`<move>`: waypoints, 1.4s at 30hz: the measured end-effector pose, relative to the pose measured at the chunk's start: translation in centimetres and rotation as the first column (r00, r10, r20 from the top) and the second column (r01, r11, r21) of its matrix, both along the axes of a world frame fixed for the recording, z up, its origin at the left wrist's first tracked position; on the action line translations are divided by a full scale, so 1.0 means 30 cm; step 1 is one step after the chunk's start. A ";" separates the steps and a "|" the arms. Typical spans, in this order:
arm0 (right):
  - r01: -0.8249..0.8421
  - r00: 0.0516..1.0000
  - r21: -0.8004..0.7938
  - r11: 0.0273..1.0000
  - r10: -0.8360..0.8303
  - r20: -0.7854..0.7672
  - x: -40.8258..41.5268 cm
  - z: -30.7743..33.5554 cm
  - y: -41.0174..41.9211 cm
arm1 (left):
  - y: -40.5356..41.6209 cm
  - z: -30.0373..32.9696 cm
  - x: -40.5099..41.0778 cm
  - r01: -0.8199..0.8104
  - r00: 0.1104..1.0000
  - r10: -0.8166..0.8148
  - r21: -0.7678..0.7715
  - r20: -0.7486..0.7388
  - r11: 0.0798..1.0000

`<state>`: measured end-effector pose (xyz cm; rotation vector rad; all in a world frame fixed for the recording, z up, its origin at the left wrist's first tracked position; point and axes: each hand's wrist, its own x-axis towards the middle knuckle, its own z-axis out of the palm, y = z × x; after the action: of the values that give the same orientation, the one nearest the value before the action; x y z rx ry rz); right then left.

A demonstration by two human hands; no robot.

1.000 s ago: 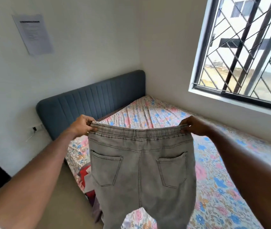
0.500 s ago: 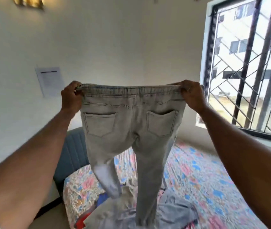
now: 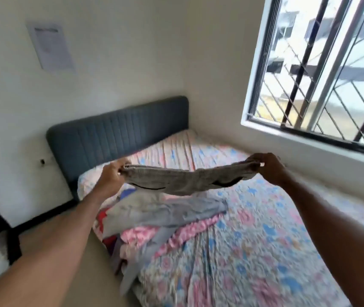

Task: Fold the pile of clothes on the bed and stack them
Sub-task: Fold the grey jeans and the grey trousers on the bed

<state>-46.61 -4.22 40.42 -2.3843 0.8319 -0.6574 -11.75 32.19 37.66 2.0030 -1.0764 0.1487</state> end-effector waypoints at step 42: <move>0.509 0.837 0.826 0.244 -0.366 -0.407 -1.370 -1.913 0.406 | -0.091 -1.928 -1.962 0.305 0.905 0.080 0.767 -0.418 0.564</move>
<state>-87.73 7.95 -16.97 -1.1091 1.4760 -0.0884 -70.59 29.46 -20.19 2.5779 -1.0789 -1.0175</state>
